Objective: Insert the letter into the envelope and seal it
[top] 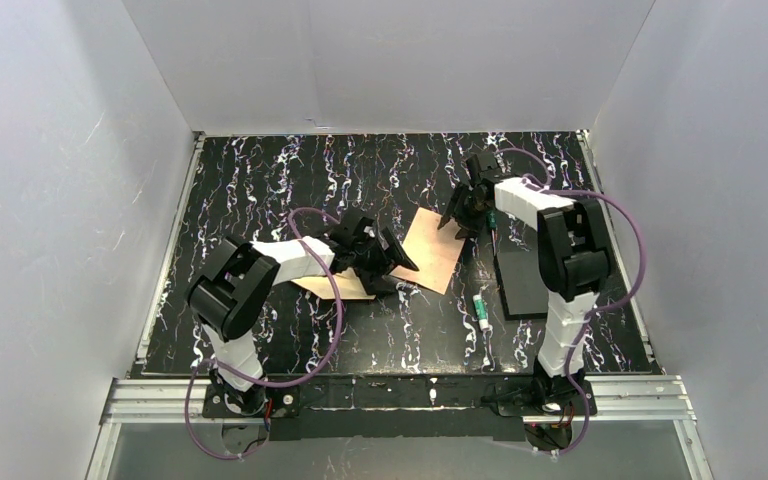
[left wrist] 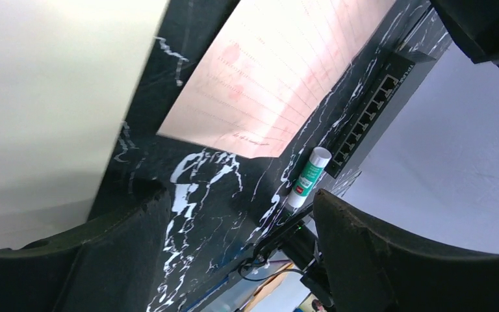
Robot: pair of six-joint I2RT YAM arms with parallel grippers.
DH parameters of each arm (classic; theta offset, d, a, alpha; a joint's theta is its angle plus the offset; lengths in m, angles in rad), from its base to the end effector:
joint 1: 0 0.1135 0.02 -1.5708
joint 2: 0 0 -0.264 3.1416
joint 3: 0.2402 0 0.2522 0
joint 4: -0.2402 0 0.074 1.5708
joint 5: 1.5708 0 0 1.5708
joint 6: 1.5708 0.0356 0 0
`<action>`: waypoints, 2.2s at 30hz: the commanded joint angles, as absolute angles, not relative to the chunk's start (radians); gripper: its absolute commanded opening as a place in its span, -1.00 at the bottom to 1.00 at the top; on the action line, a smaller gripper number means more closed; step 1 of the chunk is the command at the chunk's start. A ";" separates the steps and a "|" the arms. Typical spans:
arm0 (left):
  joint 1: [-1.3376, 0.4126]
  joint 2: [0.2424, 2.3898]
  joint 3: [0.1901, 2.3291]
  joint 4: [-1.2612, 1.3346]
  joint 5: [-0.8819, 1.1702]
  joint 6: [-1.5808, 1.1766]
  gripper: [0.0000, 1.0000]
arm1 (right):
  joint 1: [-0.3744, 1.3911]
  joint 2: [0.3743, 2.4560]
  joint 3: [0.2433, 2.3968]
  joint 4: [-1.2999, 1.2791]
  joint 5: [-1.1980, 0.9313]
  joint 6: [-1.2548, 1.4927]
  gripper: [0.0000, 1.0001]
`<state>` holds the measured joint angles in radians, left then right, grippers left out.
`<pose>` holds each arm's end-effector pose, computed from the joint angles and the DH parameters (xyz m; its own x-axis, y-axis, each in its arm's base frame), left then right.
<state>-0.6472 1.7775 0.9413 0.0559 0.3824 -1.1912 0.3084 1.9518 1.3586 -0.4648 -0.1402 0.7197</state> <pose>0.2784 -0.2270 0.1550 -0.9241 -0.3818 -0.0195 -0.2356 0.6090 -0.7574 0.3876 0.1287 0.1762 -0.8655 0.4093 -0.2887 0.2721 0.8682 0.4150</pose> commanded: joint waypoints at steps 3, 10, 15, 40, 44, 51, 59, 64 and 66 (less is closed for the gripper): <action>-0.690 1.801 0.953 0.026 0.328 -1.246 0.59 | 0.304 2.033 1.408 -0.508 -0.041 0.691 0.22; -0.698 1.810 0.876 0.110 0.276 -1.338 0.61 | 0.306 1.987 1.244 -0.526 -0.040 0.890 0.21; -0.698 1.836 0.861 0.241 0.227 -1.353 0.59 | 0.304 1.927 1.108 -0.516 -0.065 1.001 0.21; -0.641 1.710 0.766 0.564 0.226 -1.402 0.30 | 0.289 1.846 1.002 -0.473 -0.208 1.061 0.22; -0.641 1.722 0.791 0.565 0.269 -1.358 -0.29 | 0.289 1.830 0.999 -0.480 -0.211 1.046 0.22; -0.620 1.652 0.857 0.372 0.341 -1.171 -1.00 | 0.288 1.774 1.151 -0.563 -0.167 0.867 0.26; -0.601 1.549 1.349 -0.393 0.408 -0.462 -1.00 | 0.287 1.565 1.351 -0.401 -0.393 0.481 0.55; -0.569 1.598 1.718 -0.860 0.553 -0.100 -1.00 | 0.289 1.450 1.362 -0.049 -0.585 0.499 0.77; -0.568 1.633 1.863 -1.019 0.596 0.008 -1.00 | 0.297 1.449 1.399 0.063 -0.694 0.511 0.80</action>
